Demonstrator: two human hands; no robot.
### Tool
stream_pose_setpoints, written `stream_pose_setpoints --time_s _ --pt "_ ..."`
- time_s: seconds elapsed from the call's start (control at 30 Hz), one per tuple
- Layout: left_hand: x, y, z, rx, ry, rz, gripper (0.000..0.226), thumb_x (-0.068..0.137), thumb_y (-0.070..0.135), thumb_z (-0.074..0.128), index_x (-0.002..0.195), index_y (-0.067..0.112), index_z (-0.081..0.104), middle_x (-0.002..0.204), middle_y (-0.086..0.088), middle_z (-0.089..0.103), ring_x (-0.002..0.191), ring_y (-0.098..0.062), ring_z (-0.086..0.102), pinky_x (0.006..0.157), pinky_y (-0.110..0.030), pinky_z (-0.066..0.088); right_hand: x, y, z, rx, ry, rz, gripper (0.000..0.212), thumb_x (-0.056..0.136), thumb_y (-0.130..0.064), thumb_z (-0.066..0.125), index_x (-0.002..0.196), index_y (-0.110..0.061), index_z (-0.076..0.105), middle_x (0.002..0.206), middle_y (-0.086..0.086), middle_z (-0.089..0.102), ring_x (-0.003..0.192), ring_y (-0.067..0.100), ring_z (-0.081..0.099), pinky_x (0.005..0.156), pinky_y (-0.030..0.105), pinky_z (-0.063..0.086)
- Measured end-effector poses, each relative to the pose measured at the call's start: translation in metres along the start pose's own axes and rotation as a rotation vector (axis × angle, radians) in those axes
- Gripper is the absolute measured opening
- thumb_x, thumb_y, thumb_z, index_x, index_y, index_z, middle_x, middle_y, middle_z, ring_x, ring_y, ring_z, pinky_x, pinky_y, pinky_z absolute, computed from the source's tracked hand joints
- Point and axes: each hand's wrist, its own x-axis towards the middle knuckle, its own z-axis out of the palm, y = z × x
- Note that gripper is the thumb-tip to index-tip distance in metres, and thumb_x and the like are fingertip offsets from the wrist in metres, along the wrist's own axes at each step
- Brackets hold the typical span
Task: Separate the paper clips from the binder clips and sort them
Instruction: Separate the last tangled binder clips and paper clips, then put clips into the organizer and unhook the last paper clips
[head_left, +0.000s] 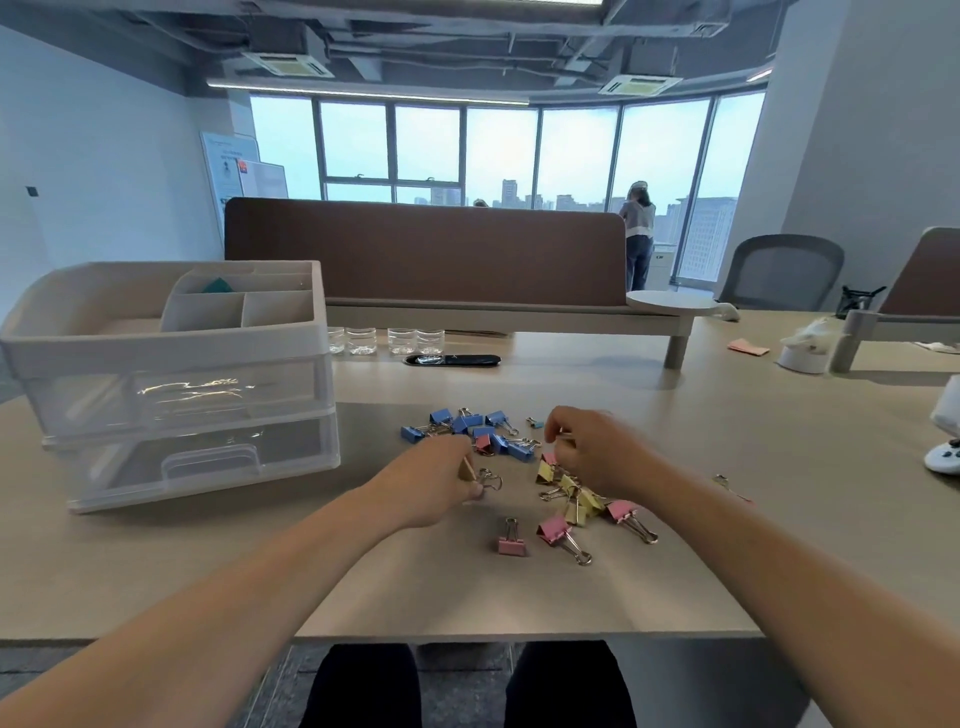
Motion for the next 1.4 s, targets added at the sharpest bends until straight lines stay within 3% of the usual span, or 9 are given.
stream_pose_setpoints --time_s 0.17,0.37,0.63,0.77,0.83,1.0,1.2,1.3,1.4 --pt "0.003 0.014 -0.002 -0.020 0.001 0.051 0.015 0.092 0.024 0.063 0.097 0.026 0.049 0.101 0.005 0.059 0.083 -0.009 0.054 0.061 -0.022 0.037 -0.005 0.009 -0.001 -0.199 -0.172 0.036 0.027 0.097 -0.040 0.056 0.113 -0.020 0.065 0.111 -0.002 0.064 0.097 0.015 0.057 0.089 0.034 0.050" --pt "0.007 0.023 0.004 -0.060 -0.062 0.105 0.015 0.098 0.025 0.056 0.109 0.025 0.046 0.099 0.008 0.056 0.083 -0.007 0.055 0.065 -0.024 0.040 -0.014 0.013 -0.001 -0.341 -0.297 0.058 0.025 0.094 -0.038 0.061 0.115 -0.025 0.064 0.117 -0.001 0.063 0.100 0.020 0.059 0.081 0.032 0.050" --pt "0.008 0.024 -0.001 -0.009 -0.131 0.114 0.020 0.101 0.011 0.042 0.117 0.022 0.043 0.097 0.004 0.056 0.081 -0.011 0.053 0.064 -0.025 0.041 -0.009 0.005 -0.003 -0.244 -0.211 0.017 0.009 0.099 -0.028 0.053 0.090 -0.026 0.056 0.091 -0.005 0.058 0.083 0.016 0.055 0.061 0.024 0.040" --pt "0.008 0.015 -0.018 -0.029 -0.021 0.091 0.016 0.100 0.016 0.047 0.113 0.022 0.053 0.108 0.000 0.062 0.084 -0.014 0.056 0.061 -0.023 0.041 0.006 -0.017 -0.012 -0.120 -0.130 -0.051 0.012 0.098 -0.023 0.055 0.085 -0.021 0.056 0.083 -0.004 0.056 0.080 0.015 0.052 0.062 0.023 0.037" --pt "0.008 0.008 -0.031 -0.044 0.034 0.089 0.007 0.098 0.020 0.053 0.103 0.024 0.056 0.099 0.002 0.064 0.081 -0.014 0.058 0.061 -0.024 0.042 0.014 -0.034 -0.019 -0.063 -0.106 -0.094 0.011 0.098 -0.021 0.056 0.087 -0.018 0.058 0.082 -0.004 0.055 0.076 0.011 0.049 0.061 0.021 0.034" --pt "0.005 -0.015 -0.081 -0.044 0.205 0.112 0.002 0.093 0.024 0.062 0.093 0.023 0.061 0.085 0.005 0.065 0.073 -0.006 0.062 0.063 -0.021 0.045 0.044 -0.083 -0.038 -0.041 -0.056 -0.170 0.010 0.098 -0.025 0.055 0.090 -0.021 0.060 0.089 -0.004 0.062 0.082 0.013 0.057 0.074 0.029 0.047" --pt "-0.004 -0.048 -0.153 0.017 0.362 0.088 0.007 0.089 0.024 0.066 0.087 0.019 0.070 0.076 0.006 0.067 0.070 -0.011 0.062 0.063 -0.029 0.050 0.089 -0.145 -0.062 0.047 -0.025 -0.277 0.011 0.097 -0.025 0.057 0.087 -0.024 0.061 0.077 -0.009 0.060 0.067 0.008 0.053 0.060 0.020 0.037" --pt "-0.009 -0.066 -0.188 0.009 0.443 0.033 0.007 0.089 0.020 0.065 0.084 0.019 0.069 0.071 0.008 0.064 0.066 -0.008 0.058 0.054 -0.019 0.037 0.117 -0.179 -0.071 0.095 0.021 -0.333 0.011 0.095 -0.026 0.060 0.086 -0.021 0.064 0.075 -0.008 0.061 0.064 0.009 0.054 0.060 0.023 0.041" --pt "-0.010 -0.088 -0.219 0.017 0.522 -0.032 0.011 0.085 0.017 0.064 0.078 0.024 0.067 0.068 0.011 0.062 0.065 -0.007 0.056 0.053 -0.021 0.034 0.150 -0.214 -0.074 0.128 0.082 -0.398 0.011 0.093 -0.028 0.063 0.086 -0.021 0.066 0.078 -0.008 0.063 0.069 0.011 0.056 0.065 0.028 0.046"
